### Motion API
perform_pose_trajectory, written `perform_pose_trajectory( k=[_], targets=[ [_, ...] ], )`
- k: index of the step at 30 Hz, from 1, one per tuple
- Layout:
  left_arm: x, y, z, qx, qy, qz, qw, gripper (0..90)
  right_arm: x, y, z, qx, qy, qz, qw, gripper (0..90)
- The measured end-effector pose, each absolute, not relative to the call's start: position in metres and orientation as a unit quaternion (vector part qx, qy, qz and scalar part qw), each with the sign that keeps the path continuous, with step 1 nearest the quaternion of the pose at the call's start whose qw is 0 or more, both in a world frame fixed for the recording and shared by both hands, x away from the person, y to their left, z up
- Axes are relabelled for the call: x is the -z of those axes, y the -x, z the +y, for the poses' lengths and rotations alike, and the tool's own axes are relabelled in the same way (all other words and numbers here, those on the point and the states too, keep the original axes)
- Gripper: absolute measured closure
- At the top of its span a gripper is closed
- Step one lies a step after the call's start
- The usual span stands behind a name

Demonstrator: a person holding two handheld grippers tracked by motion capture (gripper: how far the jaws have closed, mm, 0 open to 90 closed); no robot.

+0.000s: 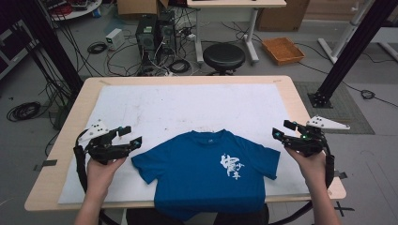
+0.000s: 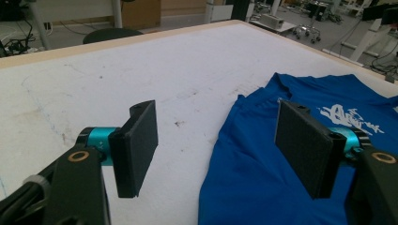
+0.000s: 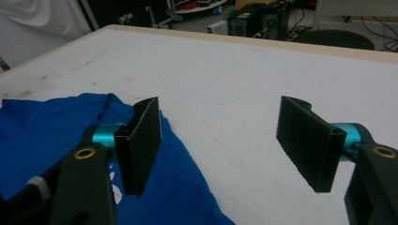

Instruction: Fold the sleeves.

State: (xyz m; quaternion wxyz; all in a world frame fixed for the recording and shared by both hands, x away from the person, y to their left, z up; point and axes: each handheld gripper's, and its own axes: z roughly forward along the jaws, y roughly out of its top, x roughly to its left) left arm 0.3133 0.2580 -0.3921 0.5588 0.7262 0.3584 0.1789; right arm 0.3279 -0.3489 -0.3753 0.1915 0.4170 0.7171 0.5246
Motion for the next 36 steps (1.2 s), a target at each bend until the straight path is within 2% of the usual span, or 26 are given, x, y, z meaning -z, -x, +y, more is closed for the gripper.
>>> perform_pose_trajectory(
  k=[14,22,24,27,28,30,31,36],
  targets=[
    [0.394,-0.317,0.255,-0.168,-0.736,0.354,0.553,30.6,0.371,-0.328,-0.349,-0.527,-0.405,0.720,0.196,30.1],
    [0.397,-0.314,0.263,-0.142,-0.751,0.351,0.540,32.0,0.371,-0.334,-0.345,-0.527,-0.403,0.723,0.195,30.1],
    [0.399,-0.313,0.265,-0.139,-0.759,0.351,0.531,37.7,0.370,-0.335,-0.342,-0.526,-0.400,0.725,0.195,30.1],
    [0.406,-0.312,0.271,-0.139,-0.766,0.366,0.510,41.0,0.369,-0.336,-0.340,-0.524,-0.399,0.726,0.198,30.1],
    [0.409,-0.311,0.273,-0.135,-0.766,0.374,0.506,45.8,0.369,-0.336,-0.339,-0.523,-0.400,0.726,0.197,30.1],
    [0.413,-0.310,0.276,-0.134,-0.765,0.384,0.500,46.4,0.369,-0.336,-0.339,-0.523,-0.400,0.726,0.198,30.2],
    [0.416,-0.309,0.277,-0.131,-0.764,0.388,0.498,50.3,0.369,-0.336,-0.339,-0.522,-0.401,0.726,0.198,30.1],
    [0.431,-0.304,0.275,-0.122,-0.775,0.404,0.470,58.9,0.370,-0.337,-0.339,-0.521,-0.406,0.724,0.199,30.2]
  ],
)
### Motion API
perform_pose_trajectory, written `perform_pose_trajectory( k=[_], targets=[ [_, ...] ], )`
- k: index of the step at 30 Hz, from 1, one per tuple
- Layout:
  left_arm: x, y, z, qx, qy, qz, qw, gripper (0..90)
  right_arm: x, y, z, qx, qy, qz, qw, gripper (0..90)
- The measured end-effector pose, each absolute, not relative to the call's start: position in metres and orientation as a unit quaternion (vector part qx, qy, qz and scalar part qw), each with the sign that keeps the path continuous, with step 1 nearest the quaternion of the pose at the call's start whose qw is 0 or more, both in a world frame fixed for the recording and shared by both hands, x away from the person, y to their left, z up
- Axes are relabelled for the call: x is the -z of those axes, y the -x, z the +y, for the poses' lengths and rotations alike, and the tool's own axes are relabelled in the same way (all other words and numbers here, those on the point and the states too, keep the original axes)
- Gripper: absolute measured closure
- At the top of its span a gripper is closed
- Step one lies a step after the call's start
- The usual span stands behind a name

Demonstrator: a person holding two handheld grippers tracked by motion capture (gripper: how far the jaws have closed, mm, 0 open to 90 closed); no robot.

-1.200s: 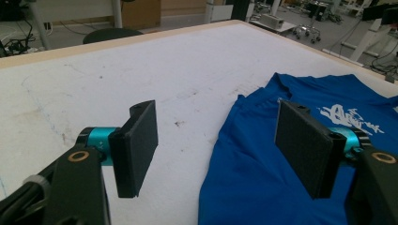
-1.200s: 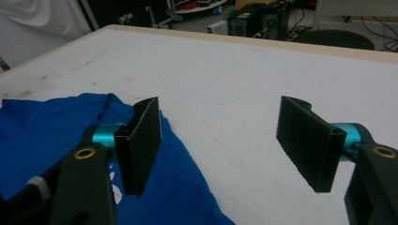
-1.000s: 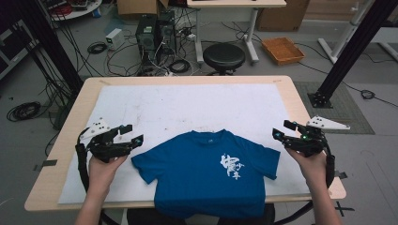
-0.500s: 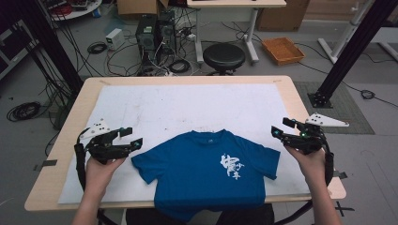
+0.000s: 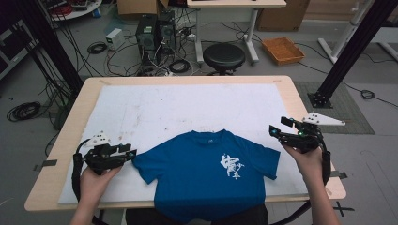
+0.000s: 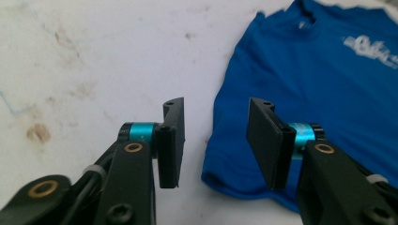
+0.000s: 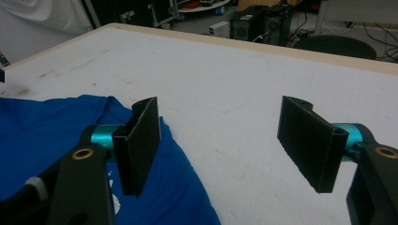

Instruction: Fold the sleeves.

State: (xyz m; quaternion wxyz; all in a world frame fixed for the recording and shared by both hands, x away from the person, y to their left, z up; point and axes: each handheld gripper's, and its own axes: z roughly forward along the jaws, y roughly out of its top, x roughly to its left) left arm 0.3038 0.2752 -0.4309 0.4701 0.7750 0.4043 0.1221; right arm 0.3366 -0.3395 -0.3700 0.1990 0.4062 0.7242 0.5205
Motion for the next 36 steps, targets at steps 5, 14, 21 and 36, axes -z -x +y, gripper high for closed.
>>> perform_pose_trajectory(
  k=[5,14,21,36],
  targets=[
    [0.436,-0.306,0.274,-0.119,-0.780,0.423,0.446,63.9,0.370,-0.336,-0.339,-0.520,-0.404,0.726,0.202,30.2],
    [0.445,-0.307,0.271,-0.097,-0.787,0.444,0.417,76.2,0.370,-0.333,-0.341,-0.521,-0.404,0.724,0.203,30.2],
    [0.440,-0.306,0.268,-0.081,-0.786,0.430,0.436,88.4,0.369,-0.333,-0.342,-0.522,-0.405,0.722,0.205,30.3],
    [0.393,-0.301,0.184,-0.028,-0.759,0.386,0.524,88.4,0.369,-0.332,-0.347,-0.524,-0.411,0.717,0.207,30.5]
  ],
)
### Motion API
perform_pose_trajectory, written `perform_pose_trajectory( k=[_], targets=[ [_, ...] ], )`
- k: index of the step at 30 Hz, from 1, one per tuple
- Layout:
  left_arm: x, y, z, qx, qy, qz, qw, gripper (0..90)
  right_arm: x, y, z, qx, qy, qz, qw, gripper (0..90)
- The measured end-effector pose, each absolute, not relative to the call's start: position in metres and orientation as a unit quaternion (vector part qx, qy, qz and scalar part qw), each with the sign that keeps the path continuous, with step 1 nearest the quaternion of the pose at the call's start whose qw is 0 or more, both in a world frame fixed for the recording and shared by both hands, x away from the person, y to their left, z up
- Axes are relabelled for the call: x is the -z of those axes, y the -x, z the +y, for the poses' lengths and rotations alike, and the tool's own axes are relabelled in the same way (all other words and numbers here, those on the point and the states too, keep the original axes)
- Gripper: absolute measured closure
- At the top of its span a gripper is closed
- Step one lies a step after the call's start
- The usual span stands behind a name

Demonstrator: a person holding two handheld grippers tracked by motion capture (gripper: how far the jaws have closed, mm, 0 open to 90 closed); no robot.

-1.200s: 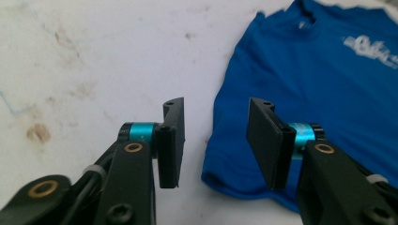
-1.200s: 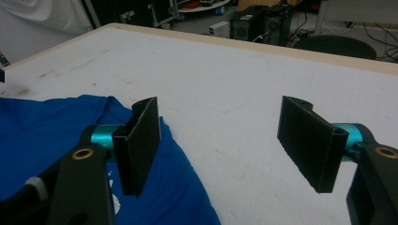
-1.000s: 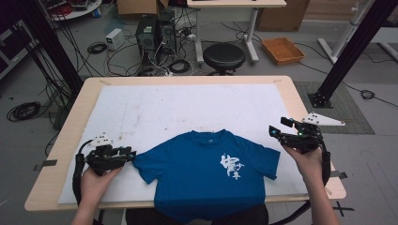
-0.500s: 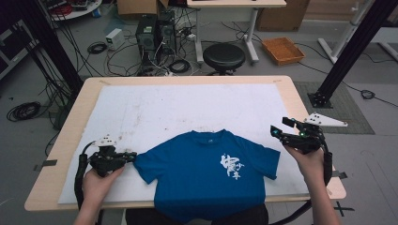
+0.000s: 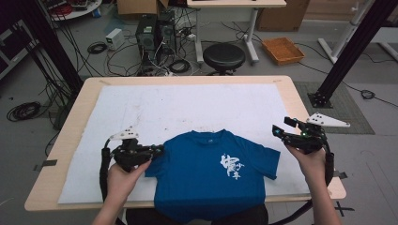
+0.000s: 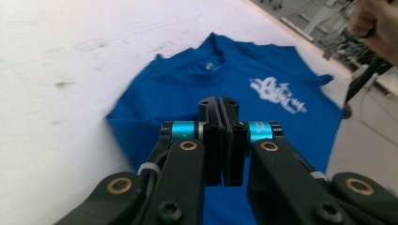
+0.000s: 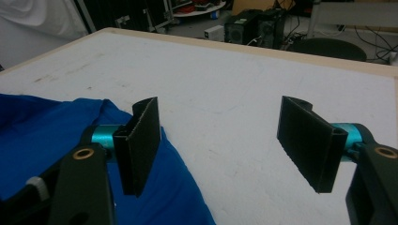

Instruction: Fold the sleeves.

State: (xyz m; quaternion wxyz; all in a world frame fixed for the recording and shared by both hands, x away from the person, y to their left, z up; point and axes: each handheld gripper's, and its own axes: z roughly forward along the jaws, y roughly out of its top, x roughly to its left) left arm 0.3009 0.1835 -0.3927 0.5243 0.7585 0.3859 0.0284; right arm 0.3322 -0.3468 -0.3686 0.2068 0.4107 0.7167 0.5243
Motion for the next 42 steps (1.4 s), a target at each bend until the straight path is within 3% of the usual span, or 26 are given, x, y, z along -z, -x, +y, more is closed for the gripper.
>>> perform_pose_trajectory(
  k=[8,18,19,21,25,31,36,42],
  targets=[
    [0.397,-0.311,0.147,-0.007,-0.759,0.387,0.524,88.4,0.370,-0.333,-0.347,-0.521,-0.412,0.718,0.209,30.5],
    [0.417,-0.323,0.104,-0.021,-0.780,0.380,0.496,88.2,0.373,-0.334,-0.350,-0.517,-0.418,0.716,0.211,31.8],
    [0.418,-0.324,0.103,-0.021,-0.781,0.380,0.495,87.0,0.373,-0.334,-0.350,-0.517,-0.420,0.716,0.211,32.0],
    [0.419,-0.326,0.103,-0.026,-0.778,0.376,0.502,70.0,0.374,-0.334,-0.351,-0.516,-0.421,0.715,0.212,32.3],
    [0.413,-0.325,0.118,-0.044,-0.763,0.370,0.529,58.1,0.376,-0.335,-0.353,-0.513,-0.428,0.713,0.213,32.5],
    [0.405,-0.320,0.146,-0.087,-0.750,0.370,0.541,52.1,0.381,-0.333,-0.361,-0.504,-0.453,0.703,0.218,38.6],
    [0.400,-0.310,0.187,-0.136,-0.739,0.379,0.540,49.8,0.394,-0.329,-0.367,-0.484,-0.471,0.710,0.199,47.3],
    [0.408,-0.299,0.231,-0.156,-0.718,0.407,0.542,49.7,0.408,-0.325,-0.373,-0.457,-0.486,0.723,0.179,57.6]
  ],
)
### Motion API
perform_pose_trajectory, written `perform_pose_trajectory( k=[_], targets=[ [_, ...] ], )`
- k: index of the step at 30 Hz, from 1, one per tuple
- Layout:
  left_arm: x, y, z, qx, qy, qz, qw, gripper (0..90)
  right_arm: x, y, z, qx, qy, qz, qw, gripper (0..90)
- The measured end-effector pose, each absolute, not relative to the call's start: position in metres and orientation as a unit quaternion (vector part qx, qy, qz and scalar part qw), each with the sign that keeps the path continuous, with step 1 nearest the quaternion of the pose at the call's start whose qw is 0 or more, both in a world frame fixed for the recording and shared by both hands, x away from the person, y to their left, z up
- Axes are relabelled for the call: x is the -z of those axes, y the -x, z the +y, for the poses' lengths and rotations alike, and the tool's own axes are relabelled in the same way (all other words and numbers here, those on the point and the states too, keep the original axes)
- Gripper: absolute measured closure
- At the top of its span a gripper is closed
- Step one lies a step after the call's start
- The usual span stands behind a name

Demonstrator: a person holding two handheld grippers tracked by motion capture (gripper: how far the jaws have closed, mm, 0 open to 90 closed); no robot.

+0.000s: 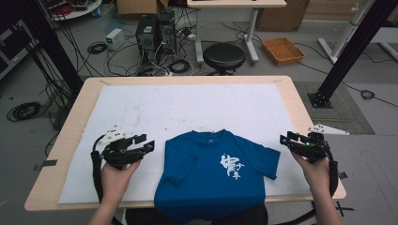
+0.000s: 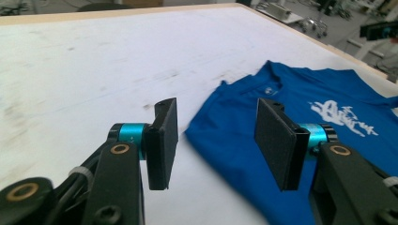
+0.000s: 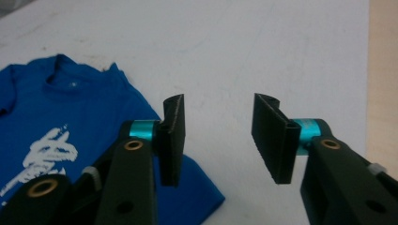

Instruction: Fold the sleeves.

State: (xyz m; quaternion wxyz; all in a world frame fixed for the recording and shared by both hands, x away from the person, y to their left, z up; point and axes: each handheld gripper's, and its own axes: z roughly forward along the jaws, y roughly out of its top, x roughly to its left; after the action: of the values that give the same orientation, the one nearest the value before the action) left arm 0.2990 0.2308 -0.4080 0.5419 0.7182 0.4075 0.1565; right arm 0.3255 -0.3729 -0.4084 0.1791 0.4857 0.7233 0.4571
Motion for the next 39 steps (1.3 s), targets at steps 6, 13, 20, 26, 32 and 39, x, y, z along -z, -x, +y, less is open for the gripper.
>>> perform_pose_trajectory(
  k=[6,13,20,26,32,39],
  targets=[
    [0.412,-0.296,0.250,-0.157,-0.707,0.420,0.547,49.6,0.429,-0.327,-0.376,-0.424,-0.496,0.745,0.141,67.6],
    [0.416,-0.297,0.249,-0.148,-0.711,0.419,0.544,49.7,0.439,-0.332,-0.372,-0.395,-0.502,0.760,0.115,67.7],
    [0.415,-0.297,0.250,-0.151,-0.714,0.419,0.540,52.7,0.444,-0.333,-0.367,-0.369,-0.498,0.777,0.111,77.7],
    [0.415,-0.297,0.250,-0.157,-0.709,0.431,0.536,57.5,0.435,-0.330,-0.363,-0.382,-0.485,0.779,0.112,88.9],
    [0.415,-0.297,0.250,-0.154,-0.710,0.430,0.536,57.5,0.415,-0.323,-0.351,-0.407,-0.466,0.778,0.111,88.9],
    [0.417,-0.299,0.248,-0.148,-0.714,0.429,0.533,57.5,0.386,-0.313,-0.299,-0.428,-0.418,0.794,0.113,88.9]
  ],
)
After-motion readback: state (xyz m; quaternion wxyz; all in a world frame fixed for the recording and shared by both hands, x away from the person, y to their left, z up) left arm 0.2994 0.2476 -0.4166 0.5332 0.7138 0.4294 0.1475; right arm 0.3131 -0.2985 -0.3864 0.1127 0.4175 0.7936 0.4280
